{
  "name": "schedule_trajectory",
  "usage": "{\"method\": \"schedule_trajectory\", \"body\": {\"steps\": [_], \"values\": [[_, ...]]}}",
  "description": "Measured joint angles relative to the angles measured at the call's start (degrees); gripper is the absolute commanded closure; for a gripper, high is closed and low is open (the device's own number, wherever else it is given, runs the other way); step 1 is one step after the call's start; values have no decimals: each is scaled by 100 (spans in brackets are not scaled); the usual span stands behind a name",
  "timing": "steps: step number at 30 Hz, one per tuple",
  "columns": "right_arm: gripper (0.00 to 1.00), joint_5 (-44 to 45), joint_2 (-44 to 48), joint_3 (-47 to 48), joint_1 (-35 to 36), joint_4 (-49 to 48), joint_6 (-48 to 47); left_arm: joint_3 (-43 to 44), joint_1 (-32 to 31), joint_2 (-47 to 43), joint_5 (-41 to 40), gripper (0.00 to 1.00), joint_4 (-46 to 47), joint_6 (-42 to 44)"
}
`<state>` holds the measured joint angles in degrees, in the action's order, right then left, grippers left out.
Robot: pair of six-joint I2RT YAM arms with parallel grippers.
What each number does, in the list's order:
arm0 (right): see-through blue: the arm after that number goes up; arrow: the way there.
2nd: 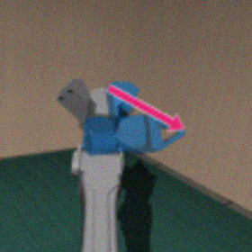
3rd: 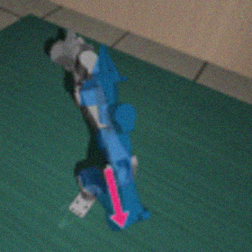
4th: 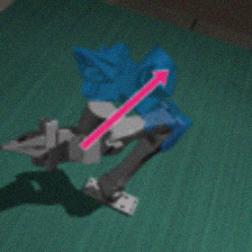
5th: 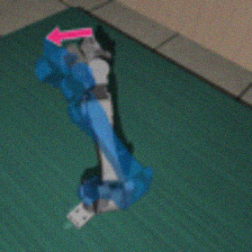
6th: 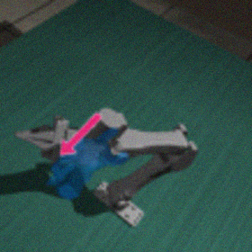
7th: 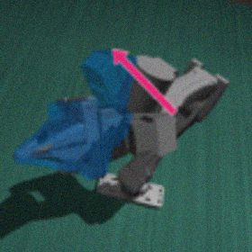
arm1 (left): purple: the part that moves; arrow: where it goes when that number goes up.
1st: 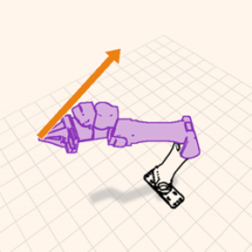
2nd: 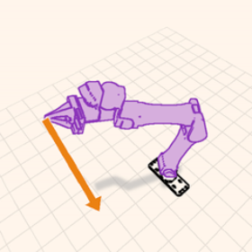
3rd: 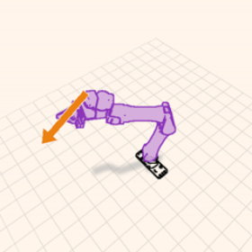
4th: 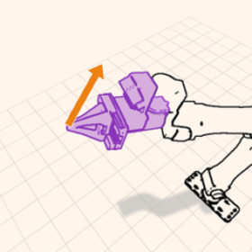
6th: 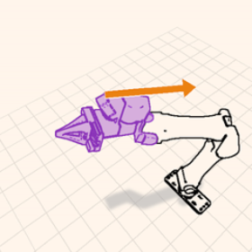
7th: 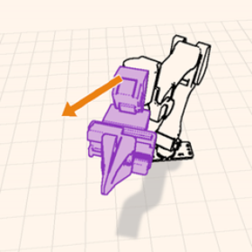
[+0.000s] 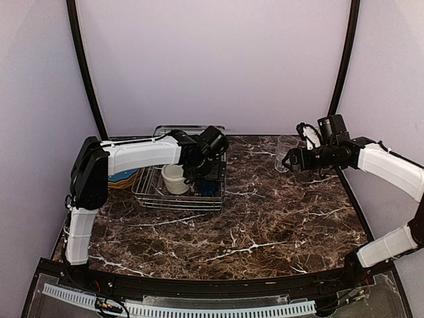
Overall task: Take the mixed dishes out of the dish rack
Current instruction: Grab the cup from the dish rack.
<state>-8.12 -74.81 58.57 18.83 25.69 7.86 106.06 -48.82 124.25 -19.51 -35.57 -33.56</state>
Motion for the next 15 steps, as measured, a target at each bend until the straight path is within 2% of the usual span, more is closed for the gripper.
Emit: {"method": "schedule_trajectory", "body": {"steps": [7, 12, 15], "values": [[4, -155, 57, -116, 0, -13, 181, 74, 0, 83, -98, 22, -35, 144], [2, -256, 146, -170, 2, -13, 299, 149, 0, 92, -55, 42, -164, 251], [2, -295, 219, -197, 2, -20, 369, 155, 0, 90, 2, 49, -210, 313]]}}
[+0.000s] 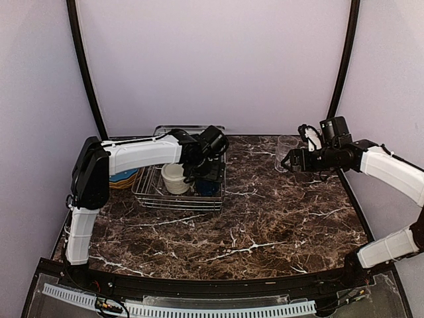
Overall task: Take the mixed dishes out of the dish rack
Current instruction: Grab the cup from the dish rack, then pass from the left arm to the right
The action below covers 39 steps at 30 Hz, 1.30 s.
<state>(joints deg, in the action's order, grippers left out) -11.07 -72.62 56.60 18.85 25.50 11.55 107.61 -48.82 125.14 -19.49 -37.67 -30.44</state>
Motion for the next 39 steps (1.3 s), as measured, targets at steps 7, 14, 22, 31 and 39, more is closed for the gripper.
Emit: {"method": "schedule_trajectory", "body": {"steps": [7, 14, 22, 31, 39], "values": [[2, -219, 9, -66, 0, -63, 197, -479, 0, -452, 170, 59, 39, 160], [1, -590, -17, -81, 35, -339, 450, -1303, -4, -1812, 417, 63, 396, 286], [1, -1088, -286, -94, 374, -894, 844, -2651, 153, -3292, 1414, 70, 1919, 225], [1, -1939, -284, -551, 975, -2435, 1563, -3941, 658, -3497, 3235, 72, 4172, -745], [2, -2461, -186, -1276, 1366, -4594, 2511, -4374, 682, -3169, 4192, 72, 6553, -2048]]}}
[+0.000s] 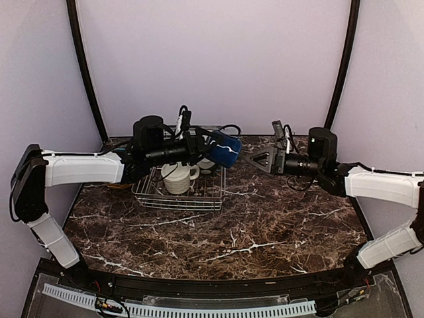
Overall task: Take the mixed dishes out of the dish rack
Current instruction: Pass from the left arm to the right
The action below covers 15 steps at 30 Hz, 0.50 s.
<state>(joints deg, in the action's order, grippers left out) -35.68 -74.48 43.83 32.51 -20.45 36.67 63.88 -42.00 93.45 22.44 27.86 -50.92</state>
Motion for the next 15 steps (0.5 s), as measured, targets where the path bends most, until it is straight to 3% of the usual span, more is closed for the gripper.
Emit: {"method": "schedule_trajectory", "body": {"steps": [8, 15], "values": [[8, -173, -116, -470, 66, -1880, 802, -323, -2, 977, 455, 72, 2205, -1554], [36, -341, -710, -278, 153, -2374, 1130, -501, -57, 1270, 455, 73, 3010, -2179]]}}
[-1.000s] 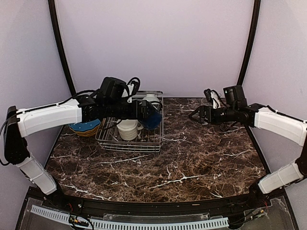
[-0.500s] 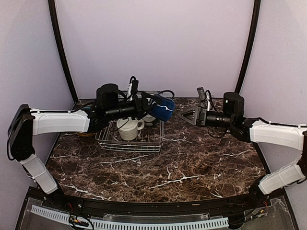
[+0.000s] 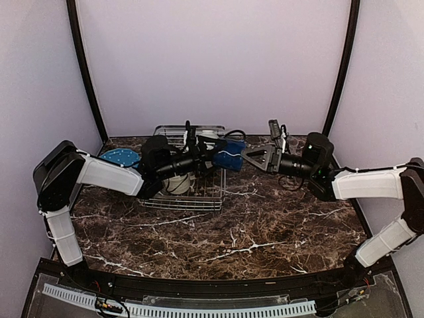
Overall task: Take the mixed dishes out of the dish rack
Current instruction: Pass from the left arm to the right
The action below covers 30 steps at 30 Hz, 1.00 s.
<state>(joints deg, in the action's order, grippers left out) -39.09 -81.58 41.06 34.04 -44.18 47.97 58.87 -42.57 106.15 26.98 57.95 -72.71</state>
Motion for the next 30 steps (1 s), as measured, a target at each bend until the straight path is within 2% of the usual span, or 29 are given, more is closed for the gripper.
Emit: {"method": "schedule_trajectory", "body": {"steps": [12, 15, 16, 17, 19, 20, 21, 22, 24, 30], "values": [[74, -304, -837, 341, 177, -553, 363, 0, -184, 330, 2, 72, 525, -256], [92, -315, -841, 387, 179, -597, 378, 2, -197, 369, 7, 68, 525, -245], [100, -313, -841, 389, 179, -595, 350, 15, -197, 369, 11, 65, 518, -232], [100, -339, -839, 389, 173, -616, 461, 33, -197, 369, 20, 63, 531, -197], [100, -369, -796, 396, 170, -813, 555, 111, -188, 369, 133, 48, 634, -164], [100, -345, -719, 400, 170, -837, 516, 153, -190, 356, 151, 34, 662, -122], [100, -334, -643, 398, 173, -817, 476, 190, -192, 348, 155, 25, 660, -90], [100, -332, -588, 391, 168, -791, 439, 229, -192, 330, 144, 10, 638, -24], [100, -321, -444, 315, 166, -675, 337, 234, -212, 289, 157, 2, 568, 61], [100, -70, 258, -175, -131, 96, 0, 201, -127, -81, 55, 1, -302, 772]]}}
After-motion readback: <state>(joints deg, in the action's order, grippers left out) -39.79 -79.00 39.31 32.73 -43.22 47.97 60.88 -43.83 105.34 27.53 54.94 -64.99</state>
